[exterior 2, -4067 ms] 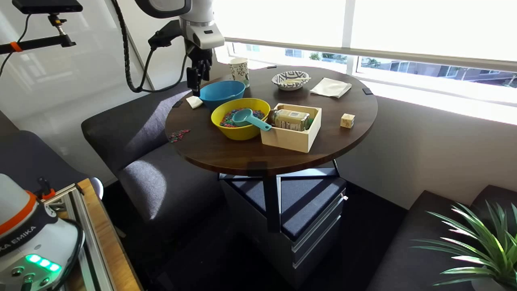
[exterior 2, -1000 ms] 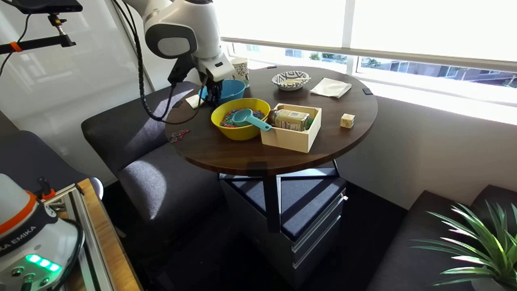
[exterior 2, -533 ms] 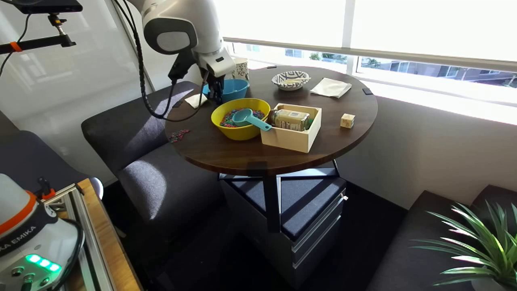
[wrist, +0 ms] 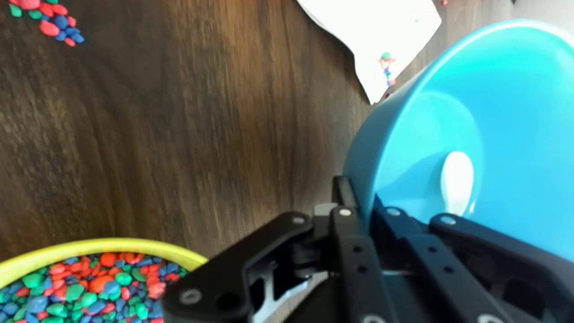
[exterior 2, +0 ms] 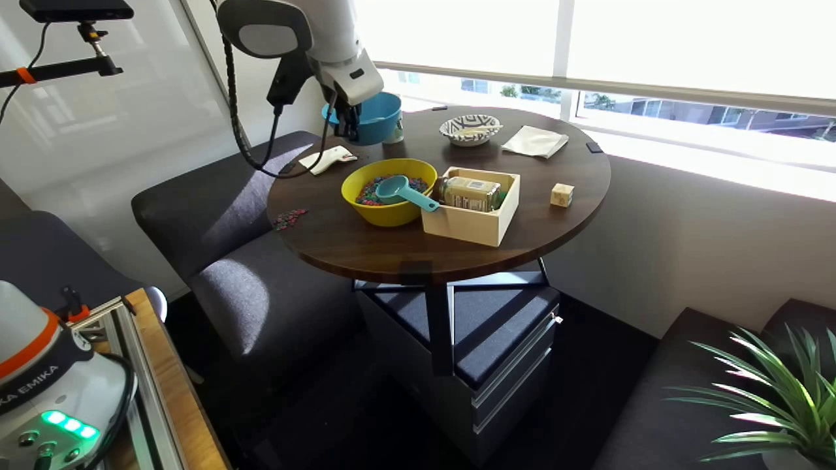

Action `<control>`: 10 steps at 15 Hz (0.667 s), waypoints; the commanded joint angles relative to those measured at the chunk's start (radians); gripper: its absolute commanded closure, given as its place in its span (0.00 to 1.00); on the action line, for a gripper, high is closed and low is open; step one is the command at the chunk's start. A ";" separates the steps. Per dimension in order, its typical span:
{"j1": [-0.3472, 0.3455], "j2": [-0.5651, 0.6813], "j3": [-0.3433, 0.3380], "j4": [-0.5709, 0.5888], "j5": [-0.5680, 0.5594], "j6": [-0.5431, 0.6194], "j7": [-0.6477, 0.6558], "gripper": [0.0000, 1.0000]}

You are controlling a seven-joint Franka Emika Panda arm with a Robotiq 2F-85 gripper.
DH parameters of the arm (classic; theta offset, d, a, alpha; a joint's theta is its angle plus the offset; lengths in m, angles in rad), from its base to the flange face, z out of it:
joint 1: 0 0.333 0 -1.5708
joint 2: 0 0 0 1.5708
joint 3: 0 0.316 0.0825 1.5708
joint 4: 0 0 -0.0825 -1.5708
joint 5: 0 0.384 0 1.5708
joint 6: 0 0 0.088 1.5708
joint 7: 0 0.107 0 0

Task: Put the blue bowl on the white bowl

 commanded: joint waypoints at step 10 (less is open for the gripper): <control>0.032 0.055 0.002 0.202 -0.004 0.217 0.334 0.99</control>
